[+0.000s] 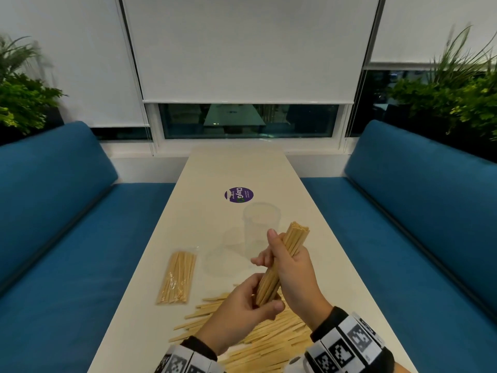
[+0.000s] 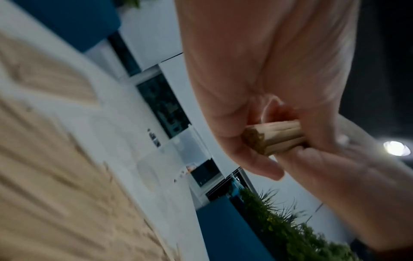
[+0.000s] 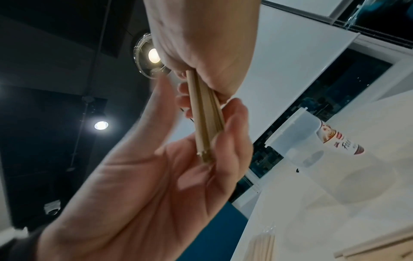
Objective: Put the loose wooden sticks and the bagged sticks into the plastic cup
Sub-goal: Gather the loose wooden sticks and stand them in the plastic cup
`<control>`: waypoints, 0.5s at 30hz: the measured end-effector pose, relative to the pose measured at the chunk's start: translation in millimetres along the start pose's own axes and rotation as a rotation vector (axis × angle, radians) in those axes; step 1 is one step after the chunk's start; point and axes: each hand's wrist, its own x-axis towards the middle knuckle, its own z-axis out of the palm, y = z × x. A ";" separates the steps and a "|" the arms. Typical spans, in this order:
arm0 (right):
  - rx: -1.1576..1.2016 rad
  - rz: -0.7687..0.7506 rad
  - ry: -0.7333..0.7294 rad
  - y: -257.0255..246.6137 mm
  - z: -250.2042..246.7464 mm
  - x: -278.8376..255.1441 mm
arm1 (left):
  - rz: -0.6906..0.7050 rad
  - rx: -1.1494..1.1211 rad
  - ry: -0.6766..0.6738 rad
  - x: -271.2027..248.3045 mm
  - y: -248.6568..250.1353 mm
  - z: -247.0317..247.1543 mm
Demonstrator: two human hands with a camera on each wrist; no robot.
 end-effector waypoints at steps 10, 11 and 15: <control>-0.556 0.063 -0.292 -10.7 -16.5 3.5 | 0.003 0.503 0.102 -4.3 -8.4 -11.1; -0.558 0.085 -0.312 -13.0 -15.1 3.6 | 0.019 0.508 0.125 -4.8 -9.2 -11.5; -0.530 0.101 -0.290 -21.1 -4.2 17.2 | -0.033 0.460 0.203 -8.7 -12.8 -21.2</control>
